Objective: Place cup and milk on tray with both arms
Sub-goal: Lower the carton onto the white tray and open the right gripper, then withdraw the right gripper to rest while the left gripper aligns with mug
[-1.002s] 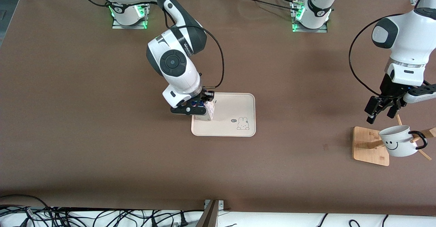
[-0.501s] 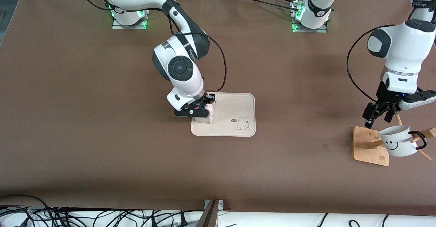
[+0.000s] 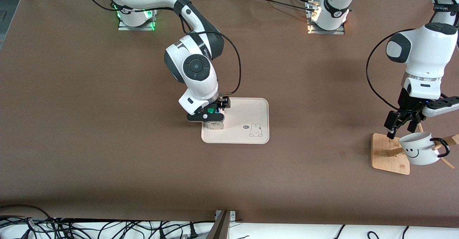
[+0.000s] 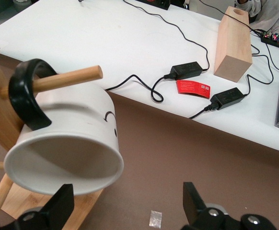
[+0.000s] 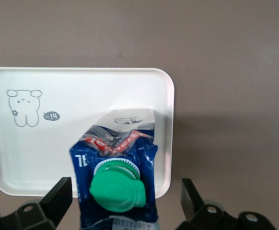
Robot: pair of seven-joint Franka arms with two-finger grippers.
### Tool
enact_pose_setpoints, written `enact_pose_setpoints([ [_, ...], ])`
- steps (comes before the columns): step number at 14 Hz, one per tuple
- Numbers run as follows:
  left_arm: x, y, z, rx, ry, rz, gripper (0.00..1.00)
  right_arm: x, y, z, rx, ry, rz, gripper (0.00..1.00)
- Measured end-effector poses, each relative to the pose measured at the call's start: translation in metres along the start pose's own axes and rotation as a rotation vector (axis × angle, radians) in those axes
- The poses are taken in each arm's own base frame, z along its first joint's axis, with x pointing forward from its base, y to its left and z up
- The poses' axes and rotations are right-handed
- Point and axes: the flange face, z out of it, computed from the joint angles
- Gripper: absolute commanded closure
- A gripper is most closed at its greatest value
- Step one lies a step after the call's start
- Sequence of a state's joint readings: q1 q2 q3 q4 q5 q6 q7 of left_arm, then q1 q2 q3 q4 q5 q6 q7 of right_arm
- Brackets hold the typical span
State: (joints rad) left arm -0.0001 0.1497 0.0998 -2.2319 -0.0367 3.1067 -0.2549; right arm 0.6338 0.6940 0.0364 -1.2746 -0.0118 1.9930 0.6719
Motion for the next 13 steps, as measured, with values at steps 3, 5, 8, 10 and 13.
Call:
enact_pose_setpoints([
  [3,-0.001,-0.005,0.004,0.008,-0.005,-0.004,0.00,0.003,-0.001,-0.048,0.043,0.059,0.002,0.00],
  [5,-0.003,-0.004,0.010,0.010,-0.011,-0.002,0.00,-0.001,0.004,-0.097,0.067,0.098,0.004,0.00],
  [8,-0.001,0.004,0.020,0.004,-0.011,0.010,0.00,-0.006,0.040,-0.162,0.033,0.095,-0.007,0.00],
  [10,0.001,0.012,0.023,-0.004,-0.006,0.017,0.00,0.000,0.086,-0.194,-0.010,0.066,-0.040,0.00],
  [13,0.002,0.014,0.023,-0.006,-0.004,0.019,0.00,0.016,0.175,-0.223,-0.047,-0.017,-0.060,0.00],
])
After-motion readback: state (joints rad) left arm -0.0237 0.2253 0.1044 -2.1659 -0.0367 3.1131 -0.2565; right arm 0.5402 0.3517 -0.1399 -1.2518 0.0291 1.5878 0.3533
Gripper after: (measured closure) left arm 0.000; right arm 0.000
